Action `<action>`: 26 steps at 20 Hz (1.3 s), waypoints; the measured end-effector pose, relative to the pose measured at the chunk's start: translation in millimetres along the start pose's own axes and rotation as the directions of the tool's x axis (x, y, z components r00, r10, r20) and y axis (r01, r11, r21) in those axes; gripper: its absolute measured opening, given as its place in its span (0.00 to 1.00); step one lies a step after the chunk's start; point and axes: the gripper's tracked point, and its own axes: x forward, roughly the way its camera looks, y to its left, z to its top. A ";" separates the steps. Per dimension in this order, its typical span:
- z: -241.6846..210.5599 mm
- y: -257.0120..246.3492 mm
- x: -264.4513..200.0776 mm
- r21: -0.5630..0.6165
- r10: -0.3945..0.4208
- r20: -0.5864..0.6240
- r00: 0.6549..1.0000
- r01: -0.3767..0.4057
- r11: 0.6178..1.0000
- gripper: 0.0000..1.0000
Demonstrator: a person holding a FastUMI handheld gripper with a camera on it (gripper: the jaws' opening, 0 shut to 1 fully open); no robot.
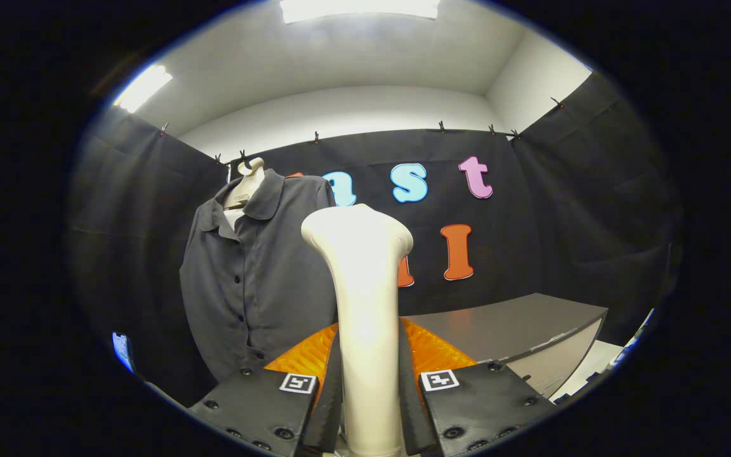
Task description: Iron the clothes twice with a garment steamer, once on the left side and once on the right side.
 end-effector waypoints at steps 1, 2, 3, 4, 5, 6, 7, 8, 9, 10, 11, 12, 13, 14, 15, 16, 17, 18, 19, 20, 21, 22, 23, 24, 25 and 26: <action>3.8 10.0 -1.3 -0.007 -0.005 0.021 1.000 0.005 1.000 0.46; 6.9 19.7 -5.6 -0.014 -0.009 0.037 0.999 0.010 1.000 0.46; 9.7 30.5 -6.4 -0.020 -0.011 0.048 0.999 0.012 1.000 0.46; 11.0 41.2 -6.7 -0.023 -0.008 0.055 0.998 0.010 1.000 0.46; 13.0 53.2 -6.5 -0.026 0.001 0.062 0.998 0.001 1.000 0.46; 15.0 65.2 -5.1 -0.030 0.012 0.070 0.997 -0.010 1.000 0.46; 15.3 77.7 -2.8 -0.032 0.026 0.076 0.997 -0.024 0.999 0.46; 15.4 89.7 -0.2 -0.035 0.041 0.081 0.996 -0.038 0.999 0.46; 15.0 102.5 3.4 -0.037 0.056 0.083 0.995 -0.053 0.998 0.46; 14.1 115.8 7.1 -0.038 0.074 0.082 0.994 -0.071 0.997 0.46; 12.4 128.2 12.4 -0.039 0.092 0.078 0.993 -0.089 0.995 0.46; 10.6 140.3 17.5 -0.040 0.108 0.072 0.991 -0.106 0.994 0.46; 7.2 152.1 25.5 -0.042 0.123 0.063 0.990 -0.120 0.992 0.46; 4.5 161.5 32.1 -0.045 0.134 0.054 0.989 -0.132 0.990 0.46; 1.3 170.4 39.7 -0.045 0.143 0.047 0.989 -0.140 0.989 0.46; -0.1 177.9 45.6 -0.045 0.150 0.043 0.988 -0.148 0.988 0.46; -1.0 184.6 51.4 -0.046 0.157 0.043 0.987 -0.155 0.987 0.46; -2.1 190.1 55.2 -0.047 0.162 0.043 0.986 -0.160 0.986 0.46; -3.3 194.4 59.1 -0.047 0.166 0.040 0.985 -0.164 0.985 0.46; -4.0 199.5 62.8 -0.046 0.172 0.038 0.984 -0.170 0.984 0.46; -3.9 203.9 66.9 -0.048 0.176 0.041 0.984 -0.174 0.984 0.46; -2.1 206.6 71.1 -0.056 0.176 0.047 0.983 -0.173 0.983 0.46; -1.5 208.4 75.9 -0.063 0.173 0.052 0.984 -0.169 0.984 0.46; -1.2 210.5 79.8 -0.070 0.173 0.058 0.983 -0.168 0.983 0.46; -1.9 213.1 84.6 -0.076 0.175 0.060 0.983 -0.170 0.983 0.46; -2.5 214.4 88.9 -0.079 0.176 0.059 0.983 -0.171 0.982 0.46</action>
